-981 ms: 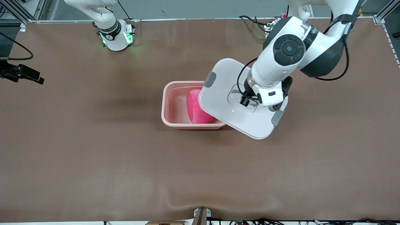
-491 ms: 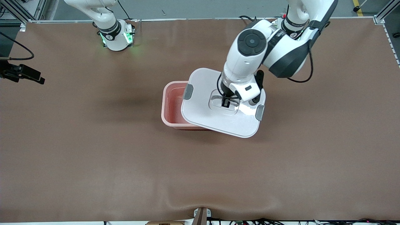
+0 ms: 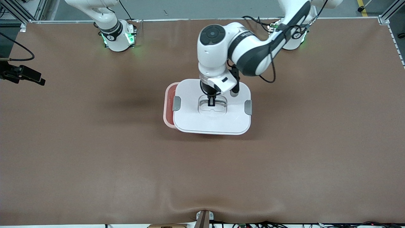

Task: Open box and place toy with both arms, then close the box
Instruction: 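Carry the lid with the left gripper back over the tub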

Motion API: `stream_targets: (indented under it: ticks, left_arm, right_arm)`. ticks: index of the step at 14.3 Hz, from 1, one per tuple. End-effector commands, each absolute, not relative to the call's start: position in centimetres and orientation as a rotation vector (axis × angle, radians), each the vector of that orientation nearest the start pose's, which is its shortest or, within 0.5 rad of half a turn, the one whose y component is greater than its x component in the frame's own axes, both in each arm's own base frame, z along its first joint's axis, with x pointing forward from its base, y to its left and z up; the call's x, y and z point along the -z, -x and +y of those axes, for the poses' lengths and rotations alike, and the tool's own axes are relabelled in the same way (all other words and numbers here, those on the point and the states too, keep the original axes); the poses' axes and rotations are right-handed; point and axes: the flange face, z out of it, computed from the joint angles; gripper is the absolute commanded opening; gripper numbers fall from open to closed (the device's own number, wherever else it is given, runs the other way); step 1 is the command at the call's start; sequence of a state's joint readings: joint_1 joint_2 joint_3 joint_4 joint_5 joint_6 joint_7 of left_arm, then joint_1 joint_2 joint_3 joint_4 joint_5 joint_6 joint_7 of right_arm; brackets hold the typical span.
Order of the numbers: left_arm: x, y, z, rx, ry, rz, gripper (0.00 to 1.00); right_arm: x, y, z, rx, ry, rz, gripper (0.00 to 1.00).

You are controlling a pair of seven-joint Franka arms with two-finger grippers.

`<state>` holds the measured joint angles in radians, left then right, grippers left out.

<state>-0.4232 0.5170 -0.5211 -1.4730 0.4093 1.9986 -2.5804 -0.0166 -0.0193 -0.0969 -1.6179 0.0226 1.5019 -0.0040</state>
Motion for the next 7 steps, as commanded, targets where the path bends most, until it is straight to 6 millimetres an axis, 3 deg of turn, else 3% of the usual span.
stream_targets:
  ticks: [1,7]
  left_arm:
    - [-40.9,-46.2,-53.4,0.255,2.307,-2.311,0.0]
    - [-38.3,-43.2,-56.7,0.387,2.339,-2.297,0.0]
  right_arm:
    - [-61.0,-53.2,-6.1,-0.133,3.089,0.158,1.0]
    - [-61.1,-53.2,-5.6,-0.134,3.092,0.136,1.0]
